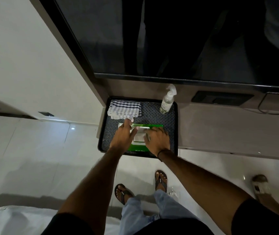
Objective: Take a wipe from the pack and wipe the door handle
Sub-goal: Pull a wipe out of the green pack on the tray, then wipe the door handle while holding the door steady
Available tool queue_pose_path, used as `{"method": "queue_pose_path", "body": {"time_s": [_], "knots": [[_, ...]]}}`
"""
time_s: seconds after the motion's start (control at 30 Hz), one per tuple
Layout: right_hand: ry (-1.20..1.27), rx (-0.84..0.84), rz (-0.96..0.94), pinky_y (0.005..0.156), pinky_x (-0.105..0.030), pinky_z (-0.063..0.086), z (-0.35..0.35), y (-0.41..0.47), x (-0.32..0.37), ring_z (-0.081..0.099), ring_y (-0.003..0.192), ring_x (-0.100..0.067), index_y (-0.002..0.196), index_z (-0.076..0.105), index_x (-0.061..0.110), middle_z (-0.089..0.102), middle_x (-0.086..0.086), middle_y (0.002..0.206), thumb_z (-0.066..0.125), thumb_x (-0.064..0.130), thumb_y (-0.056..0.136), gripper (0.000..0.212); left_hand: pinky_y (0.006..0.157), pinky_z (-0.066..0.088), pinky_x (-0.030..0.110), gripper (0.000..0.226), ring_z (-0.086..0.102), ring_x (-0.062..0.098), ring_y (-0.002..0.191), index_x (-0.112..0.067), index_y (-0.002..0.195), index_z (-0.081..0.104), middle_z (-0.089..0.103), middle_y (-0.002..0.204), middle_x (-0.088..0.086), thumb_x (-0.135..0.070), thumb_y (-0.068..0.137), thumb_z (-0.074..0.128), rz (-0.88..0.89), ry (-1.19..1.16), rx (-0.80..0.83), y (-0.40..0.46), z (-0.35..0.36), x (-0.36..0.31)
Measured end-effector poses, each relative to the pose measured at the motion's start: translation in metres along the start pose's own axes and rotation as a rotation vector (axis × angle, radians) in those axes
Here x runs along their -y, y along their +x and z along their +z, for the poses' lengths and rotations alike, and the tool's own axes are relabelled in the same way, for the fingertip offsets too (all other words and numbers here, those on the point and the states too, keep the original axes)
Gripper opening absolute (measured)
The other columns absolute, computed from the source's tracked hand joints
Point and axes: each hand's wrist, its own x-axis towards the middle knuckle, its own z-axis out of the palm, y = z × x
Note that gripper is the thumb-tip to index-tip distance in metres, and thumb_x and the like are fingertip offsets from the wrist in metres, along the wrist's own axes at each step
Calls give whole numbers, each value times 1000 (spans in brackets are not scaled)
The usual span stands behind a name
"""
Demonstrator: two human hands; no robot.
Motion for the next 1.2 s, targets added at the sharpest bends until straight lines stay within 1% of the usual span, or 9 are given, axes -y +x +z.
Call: {"method": "queue_pose_path", "body": {"time_s": [0.33,0.47,0.6,0.67,0.77,0.87,0.93,1.03,1.2], "knots": [[84,81,111,104,-53,42,3,8,4,56,115,-29,100,73,26,64,-5,115,67,30,85,16,74,54,38,38,74,35,102,-8,122,49,73,120,19,-43,108,53,-23,56,-43,-1,6,1],[221,126,118,92,-44,53,-10,2,6,60,104,-27,80,71,26,67,-3,104,74,26,76,5,82,60,44,40,72,36,107,-6,129,49,71,125,20,-40,107,54,-44,22,4,-5,2,-3],[413,170,91,72,-35,59,-28,-6,5,68,82,-19,68,65,26,72,5,84,76,25,66,12,87,59,42,46,71,28,103,-5,132,60,71,117,9,-41,104,60,-215,-201,-18,-13,-11,-8],[488,203,58,64,-30,58,-41,2,13,69,71,-14,66,66,25,72,8,70,80,21,62,15,81,52,34,41,69,27,100,-7,123,70,74,108,7,-42,107,55,-415,-534,-60,-14,-25,-14],[541,273,0,59,-24,54,-60,25,42,67,62,-11,70,72,23,71,7,63,86,16,61,18,77,46,32,38,64,22,84,-15,113,71,72,92,3,-44,108,47,-615,-1042,12,-22,-62,-18],[580,333,-92,69,-32,57,-69,47,86,64,65,-12,78,77,16,71,0,69,86,9,66,17,93,49,39,28,67,30,99,-8,122,72,73,108,12,-25,104,58,-532,-995,-42,-38,-101,-5],[568,354,-183,63,-25,53,-69,58,127,62,61,-8,85,79,11,71,-2,72,86,10,70,17,93,51,40,27,68,29,100,3,121,74,73,106,17,-14,101,67,-478,-929,-131,-54,-130,16],[634,419,-209,57,-16,49,-64,70,188,63,62,-5,92,78,8,72,-4,81,84,11,77,16,89,52,37,32,69,22,97,9,120,73,73,102,14,-15,98,74,-448,-897,-242,-72,-172,52],[689,507,-199,54,-21,45,-45,81,301,66,72,-10,88,74,19,73,-1,86,76,26,86,8,99,54,43,33,71,23,98,8,118,74,75,102,14,-17,95,78,-487,-906,-378,-95,-249,130]]}}
